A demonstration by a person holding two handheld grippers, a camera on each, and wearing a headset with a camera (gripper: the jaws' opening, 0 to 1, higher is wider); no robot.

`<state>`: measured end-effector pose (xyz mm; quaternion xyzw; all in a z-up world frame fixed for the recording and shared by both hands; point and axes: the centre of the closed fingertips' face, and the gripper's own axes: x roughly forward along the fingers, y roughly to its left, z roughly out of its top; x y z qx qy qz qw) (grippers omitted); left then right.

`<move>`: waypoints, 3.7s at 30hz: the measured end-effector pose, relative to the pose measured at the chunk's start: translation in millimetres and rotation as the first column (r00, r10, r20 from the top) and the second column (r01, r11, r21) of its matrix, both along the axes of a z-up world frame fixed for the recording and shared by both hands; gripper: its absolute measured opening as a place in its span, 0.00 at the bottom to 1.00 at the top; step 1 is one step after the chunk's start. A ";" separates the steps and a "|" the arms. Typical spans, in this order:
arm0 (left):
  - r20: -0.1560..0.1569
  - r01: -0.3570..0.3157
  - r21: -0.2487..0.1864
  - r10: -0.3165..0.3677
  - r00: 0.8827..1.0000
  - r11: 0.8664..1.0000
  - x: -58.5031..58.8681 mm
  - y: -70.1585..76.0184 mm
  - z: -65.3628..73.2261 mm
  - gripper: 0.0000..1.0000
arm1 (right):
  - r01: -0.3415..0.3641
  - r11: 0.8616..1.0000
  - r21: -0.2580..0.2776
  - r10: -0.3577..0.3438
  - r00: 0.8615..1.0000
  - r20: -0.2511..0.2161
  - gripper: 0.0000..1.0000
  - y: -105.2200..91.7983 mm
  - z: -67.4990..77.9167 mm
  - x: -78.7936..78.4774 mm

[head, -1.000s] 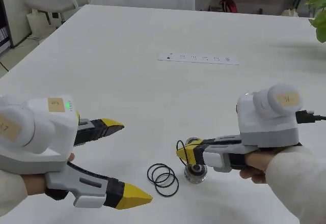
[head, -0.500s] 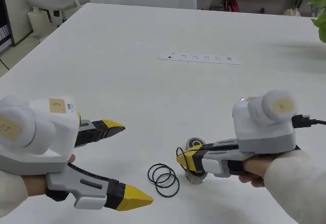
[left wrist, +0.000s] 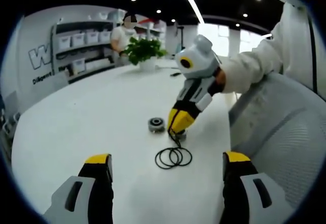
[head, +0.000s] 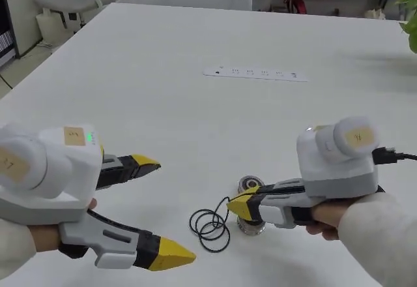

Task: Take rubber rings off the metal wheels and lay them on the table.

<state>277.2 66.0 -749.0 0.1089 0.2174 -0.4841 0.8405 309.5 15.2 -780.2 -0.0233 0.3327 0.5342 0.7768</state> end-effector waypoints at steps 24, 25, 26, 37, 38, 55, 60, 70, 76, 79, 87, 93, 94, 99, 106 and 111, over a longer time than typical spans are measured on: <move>-0.004 -0.002 0.009 0.002 1.000 1.000 -0.4 0.7 -1.1 0.91 | -0.007 1.000 -0.027 0.007 1.000 -0.011 0.00 -2.8 -4.1 -1.1; -0.004 -0.002 0.008 0.003 1.000 1.000 -0.3 0.8 -1.1 0.91 | -0.007 1.000 -0.029 0.007 1.000 -0.009 0.00 -3.1 -4.2 -0.8; -0.004 -0.003 0.008 0.003 1.000 1.000 -0.3 0.9 -1.1 0.91 | -0.007 0.999 -0.031 0.006 1.000 -0.007 0.00 -3.5 -4.4 -0.5; -0.004 -0.005 0.014 0.005 1.000 1.000 0.3 2.1 -2.2 0.91 | -0.007 0.998 -0.056 0.008 1.000 0.019 0.03 -6.6 -6.2 2.5; -0.004 -0.005 0.015 0.006 1.000 1.000 0.4 2.2 -2.2 0.91 | -0.006 0.998 -0.056 0.007 1.000 0.021 0.03 -6.9 -5.9 2.9; -0.002 -0.011 0.012 0.011 1.000 1.000 1.5 3.3 -1.4 0.92 | 0.032 0.999 -0.039 -0.030 0.999 0.043 0.04 -15.0 3.7 14.1; -0.001 -0.012 0.012 0.012 1.000 1.000 1.7 3.8 -1.4 0.92 | 0.053 0.998 -0.024 -0.052 0.997 0.053 0.05 -19.1 10.3 19.3; 0.000 -0.019 0.005 0.019 1.000 1.000 2.3 4.3 0.0 0.93 | 0.087 0.996 0.013 -0.088 0.993 0.084 0.06 -27.1 27.0 28.9; 0.000 -0.022 0.000 0.022 1.000 1.000 2.1 4.3 1.3 0.93 | 0.108 0.992 0.062 -0.113 0.990 0.086 0.10 -29.9 40.8 32.0; 0.000 -0.025 -0.004 0.025 1.000 1.000 2.3 4.6 2.2 0.94 | 0.121 0.989 0.088 -0.129 0.987 0.091 0.12 -31.9 48.8 33.7; 0.004 -0.042 -0.017 0.042 0.999 0.999 4.1 7.0 5.1 0.94 | 0.137 0.978 0.154 -0.155 0.982 0.110 0.20 -36.0 69.2 36.7; 0.011 -0.063 -0.031 0.063 0.998 0.998 6.1 10.4 9.0 0.95 | 0.121 0.982 0.148 -0.145 0.975 0.167 0.28 -40.4 78.1 38.0; 0.012 -0.069 -0.035 0.070 0.997 0.997 6.9 11.6 9.7 0.95 | 0.112 0.984 0.139 -0.136 0.975 0.177 0.29 -41.1 78.1 37.1; 0.013 -0.093 -0.054 0.094 0.996 0.994 9.3 15.9 12.5 0.96 | 0.095 0.987 0.131 -0.121 0.971 0.206 0.39 -43.1 82.0 36.7; 0.015 -0.111 -0.069 0.112 0.994 0.991 10.4 19.2 14.5 0.97 | 0.099 0.981 0.168 -0.134 0.968 0.214 0.48 -51.8 91.6 39.6; 0.018 -0.112 -0.071 0.114 0.993 0.991 10.2 19.4 15.4 0.97 | 0.097 0.980 0.174 -0.137 0.962 0.238 0.63 -57.4 95.0 40.5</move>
